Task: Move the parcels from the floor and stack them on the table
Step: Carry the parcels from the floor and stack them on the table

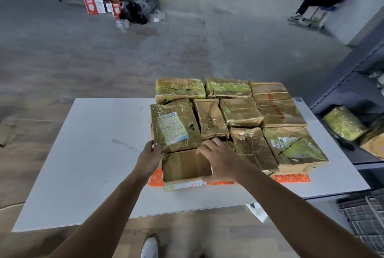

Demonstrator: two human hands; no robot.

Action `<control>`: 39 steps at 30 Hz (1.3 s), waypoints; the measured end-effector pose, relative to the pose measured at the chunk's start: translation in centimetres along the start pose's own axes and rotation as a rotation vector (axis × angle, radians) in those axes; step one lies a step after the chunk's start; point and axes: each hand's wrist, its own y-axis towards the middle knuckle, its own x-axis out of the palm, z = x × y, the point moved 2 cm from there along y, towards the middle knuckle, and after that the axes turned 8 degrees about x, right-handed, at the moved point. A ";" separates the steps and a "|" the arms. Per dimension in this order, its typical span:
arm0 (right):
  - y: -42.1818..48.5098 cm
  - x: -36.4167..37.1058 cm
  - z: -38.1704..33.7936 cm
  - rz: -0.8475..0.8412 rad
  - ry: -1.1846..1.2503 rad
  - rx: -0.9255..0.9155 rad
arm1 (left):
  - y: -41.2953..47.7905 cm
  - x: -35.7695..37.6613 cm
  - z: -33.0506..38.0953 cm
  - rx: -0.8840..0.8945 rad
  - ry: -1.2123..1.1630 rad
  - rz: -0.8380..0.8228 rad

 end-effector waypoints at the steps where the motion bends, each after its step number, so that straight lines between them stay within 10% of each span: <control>1: 0.0 0.0 0.0 -0.001 -0.007 0.000 | 0.3 -0.2 0.1 0.003 -0.013 -0.012; 33: 2.3 2.5 3.3 0.148 0.227 0.463 | 4.7 0.0 1.3 0.160 0.214 -0.118; 39: 2.3 0.9 4.4 0.263 0.286 0.465 | 5.0 -0.6 4.5 0.351 0.429 0.116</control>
